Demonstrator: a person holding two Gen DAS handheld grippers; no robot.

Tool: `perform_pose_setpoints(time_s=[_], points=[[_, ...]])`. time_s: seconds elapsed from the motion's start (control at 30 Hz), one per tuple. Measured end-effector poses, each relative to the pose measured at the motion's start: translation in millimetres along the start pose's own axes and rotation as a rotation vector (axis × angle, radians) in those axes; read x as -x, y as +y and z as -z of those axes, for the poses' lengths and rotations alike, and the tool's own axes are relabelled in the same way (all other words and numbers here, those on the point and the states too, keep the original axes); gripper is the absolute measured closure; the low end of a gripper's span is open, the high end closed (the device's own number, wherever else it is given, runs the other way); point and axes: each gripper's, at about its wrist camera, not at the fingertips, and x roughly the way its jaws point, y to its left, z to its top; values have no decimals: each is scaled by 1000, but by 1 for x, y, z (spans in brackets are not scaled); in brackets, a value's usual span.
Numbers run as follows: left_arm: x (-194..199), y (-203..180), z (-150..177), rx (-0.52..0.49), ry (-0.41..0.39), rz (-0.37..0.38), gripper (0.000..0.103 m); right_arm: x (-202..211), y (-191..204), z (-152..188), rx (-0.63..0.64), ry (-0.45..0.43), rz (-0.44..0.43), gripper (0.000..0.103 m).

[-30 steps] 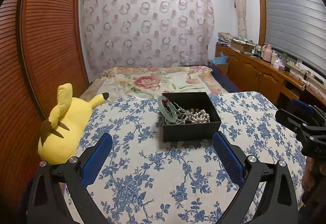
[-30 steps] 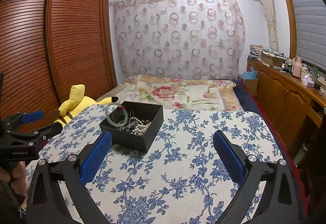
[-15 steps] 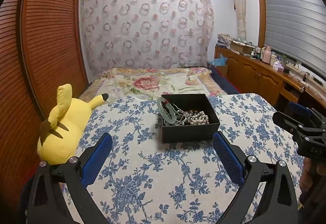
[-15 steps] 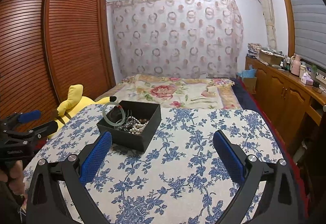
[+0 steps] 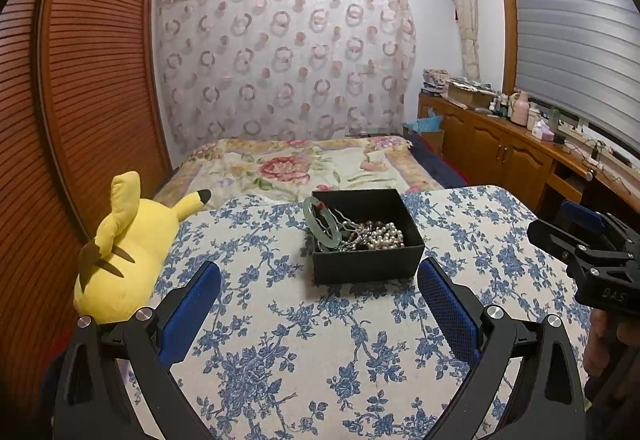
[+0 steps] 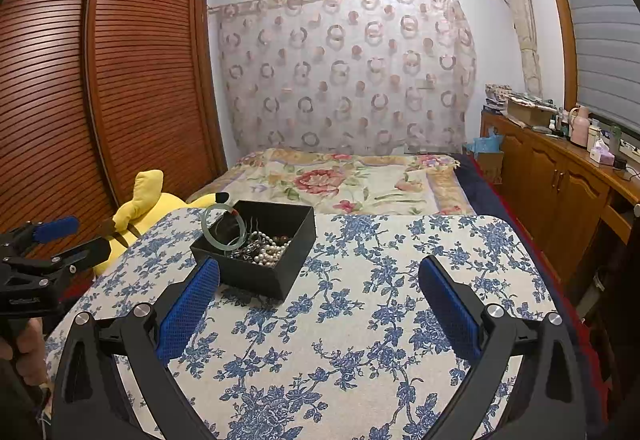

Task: Organize jewelry

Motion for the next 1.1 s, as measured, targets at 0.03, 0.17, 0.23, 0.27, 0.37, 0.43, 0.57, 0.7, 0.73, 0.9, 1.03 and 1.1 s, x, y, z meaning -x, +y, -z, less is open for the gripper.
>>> perform_pose_setpoints(time_s=[0.03, 0.17, 0.23, 0.27, 0.37, 0.43, 0.57, 0.7, 0.73, 0.9, 1.03, 1.1], points=[[0, 0, 0, 0, 0, 0, 8, 0, 0, 0, 0, 0, 0, 3], [0, 0, 0, -1, 0, 0, 8, 0, 0, 0, 0, -2, 0, 3], [0, 0, 0, 0, 0, 2, 8, 0, -1, 1, 0, -1, 0, 3], [1, 0, 1, 1, 0, 4, 8, 0, 0, 0, 1, -1, 0, 3], [2, 0, 2, 1, -1, 5, 8, 1, 0, 0, 0, -3, 0, 3], [2, 0, 2, 1, -1, 4, 8, 0, 0, 1, 0, -2, 0, 3], [2, 0, 1, 1, 0, 4, 8, 0, 0, 1, -1, -2, -1, 3], [3, -1, 1, 1, 0, 6, 8, 0, -1, 1, -1, -2, 0, 3], [2, -1, 2, 1, -1, 5, 8, 0, -1, 1, -1, -2, 0, 3], [2, -1, 1, 3, 1, 1, 8, 1, 0, 1, -1, -3, -1, 3], [4, -2, 1, 6, -1, 0, 8, 1, -1, 1, -1, -3, -1, 3], [3, -3, 1, 6, 1, 1, 8, 1, -1, 1, -2, -3, -1, 3]])
